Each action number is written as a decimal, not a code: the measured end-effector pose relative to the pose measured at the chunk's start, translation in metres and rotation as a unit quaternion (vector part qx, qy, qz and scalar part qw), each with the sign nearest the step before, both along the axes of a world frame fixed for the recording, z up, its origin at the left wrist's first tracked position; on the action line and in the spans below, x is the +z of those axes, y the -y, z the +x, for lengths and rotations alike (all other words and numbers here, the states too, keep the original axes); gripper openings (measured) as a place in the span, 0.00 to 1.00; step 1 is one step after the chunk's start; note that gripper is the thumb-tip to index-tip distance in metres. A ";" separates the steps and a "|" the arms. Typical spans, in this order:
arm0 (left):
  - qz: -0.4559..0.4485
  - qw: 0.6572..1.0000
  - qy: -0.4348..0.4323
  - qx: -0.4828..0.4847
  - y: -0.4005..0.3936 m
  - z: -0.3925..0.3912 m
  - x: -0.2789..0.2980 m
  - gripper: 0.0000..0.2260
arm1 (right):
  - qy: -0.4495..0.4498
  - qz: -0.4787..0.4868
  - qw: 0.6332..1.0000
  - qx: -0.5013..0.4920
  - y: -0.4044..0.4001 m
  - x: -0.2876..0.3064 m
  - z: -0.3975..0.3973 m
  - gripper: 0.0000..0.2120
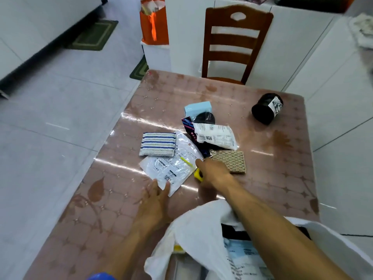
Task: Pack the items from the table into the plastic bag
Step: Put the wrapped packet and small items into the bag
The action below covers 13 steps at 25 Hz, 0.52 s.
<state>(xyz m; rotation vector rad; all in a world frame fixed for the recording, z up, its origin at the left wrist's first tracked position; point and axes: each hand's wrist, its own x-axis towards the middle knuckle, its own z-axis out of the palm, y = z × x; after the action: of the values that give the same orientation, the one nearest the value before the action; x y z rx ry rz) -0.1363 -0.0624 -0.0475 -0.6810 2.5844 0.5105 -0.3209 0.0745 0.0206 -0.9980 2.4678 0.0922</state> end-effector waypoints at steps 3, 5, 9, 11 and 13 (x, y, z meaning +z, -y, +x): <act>-0.007 1.000 0.025 -0.010 0.003 -0.002 0.001 0.40 | 0.079 -0.134 0.977 -0.149 -0.019 0.043 -0.005 0.23; -0.005 0.999 0.052 -0.011 0.002 -0.007 0.009 0.34 | 0.113 -0.246 0.933 -0.239 -0.045 0.092 0.003 0.20; 0.081 0.994 -0.037 0.067 -0.006 -0.024 0.086 0.18 | 0.208 -0.421 0.854 -0.224 -0.125 0.185 0.067 0.26; 0.131 0.969 -0.187 0.090 -0.026 -0.032 0.136 0.16 | 0.230 -0.372 0.882 -0.178 -0.163 0.195 0.108 0.29; 0.235 0.934 -0.265 0.047 -0.054 -0.038 0.193 0.15 | 0.171 -0.253 0.941 -0.150 -0.180 0.181 0.134 0.29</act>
<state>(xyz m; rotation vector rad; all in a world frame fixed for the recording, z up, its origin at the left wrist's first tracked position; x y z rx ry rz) -0.1747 -0.0084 0.1458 -0.5508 2.7311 1.4608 -0.1871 0.2550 0.2015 -0.7291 2.3190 -0.7827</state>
